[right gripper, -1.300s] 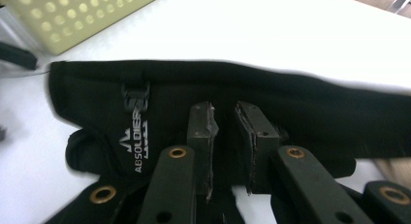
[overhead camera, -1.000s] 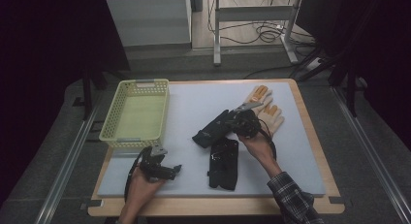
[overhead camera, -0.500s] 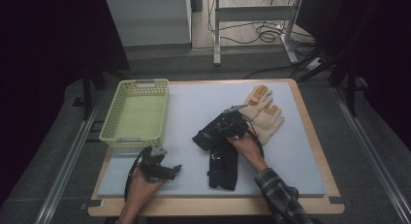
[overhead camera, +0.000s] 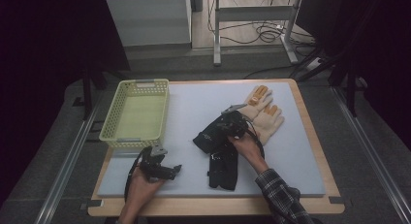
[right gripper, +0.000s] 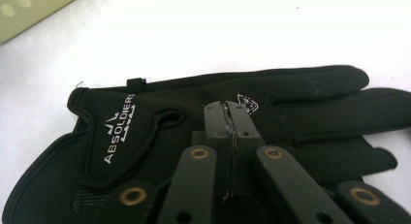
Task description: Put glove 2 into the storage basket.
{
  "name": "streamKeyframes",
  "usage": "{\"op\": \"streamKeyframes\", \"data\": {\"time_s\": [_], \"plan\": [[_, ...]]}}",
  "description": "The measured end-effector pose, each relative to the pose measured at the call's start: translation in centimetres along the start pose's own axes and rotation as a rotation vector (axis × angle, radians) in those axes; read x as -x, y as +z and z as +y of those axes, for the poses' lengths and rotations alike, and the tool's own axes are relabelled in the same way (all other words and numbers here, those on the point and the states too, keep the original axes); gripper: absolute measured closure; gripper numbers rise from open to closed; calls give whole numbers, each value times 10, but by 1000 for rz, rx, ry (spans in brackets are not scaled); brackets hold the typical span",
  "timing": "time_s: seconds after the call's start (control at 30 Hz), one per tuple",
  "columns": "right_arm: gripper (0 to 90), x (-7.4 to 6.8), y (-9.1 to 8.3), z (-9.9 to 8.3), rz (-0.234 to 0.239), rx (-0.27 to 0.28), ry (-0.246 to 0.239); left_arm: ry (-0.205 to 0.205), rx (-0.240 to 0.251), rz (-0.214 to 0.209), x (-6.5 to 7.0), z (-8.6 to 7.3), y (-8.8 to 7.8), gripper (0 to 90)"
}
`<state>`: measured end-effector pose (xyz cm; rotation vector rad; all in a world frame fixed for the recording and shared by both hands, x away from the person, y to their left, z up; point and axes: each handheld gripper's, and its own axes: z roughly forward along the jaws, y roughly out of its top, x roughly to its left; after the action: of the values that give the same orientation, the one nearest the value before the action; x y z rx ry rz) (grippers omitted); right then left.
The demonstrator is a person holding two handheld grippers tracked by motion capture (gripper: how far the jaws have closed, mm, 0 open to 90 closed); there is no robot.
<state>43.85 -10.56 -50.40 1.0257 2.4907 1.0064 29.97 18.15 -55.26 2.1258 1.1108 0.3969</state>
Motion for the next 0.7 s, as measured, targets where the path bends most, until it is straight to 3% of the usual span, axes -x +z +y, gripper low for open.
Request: {"op": "streamKeyframes", "data": {"time_s": [0.07,0.1,0.13,0.23,0.27,0.33,0.43,0.63,0.7], "plan": [[594,0,4,0,7,-13,3,0,0,0,0,0,0,38],[574,1,9,-1,7,-23,10,0,0,0,0,0,0,38],[583,1,11,-2,9,-18,13,0,0,0,0,0,0,38],[768,0,16,-5,-8,-11,46,0,0,0,0,0,0,38],[768,0,16,-5,-8,-11,46,0,0,0,0,0,0,38],[885,-4,15,-3,-27,-15,29,0,0,0,0,0,0,38],[890,-7,12,-1,-39,-11,-3,0,0,0,0,0,0,38],[891,-4,-7,4,1,34,-25,0,0,0,0,0,0,38],[890,-5,-27,9,33,68,-52,0,0,0,0,0,0,38]]}}
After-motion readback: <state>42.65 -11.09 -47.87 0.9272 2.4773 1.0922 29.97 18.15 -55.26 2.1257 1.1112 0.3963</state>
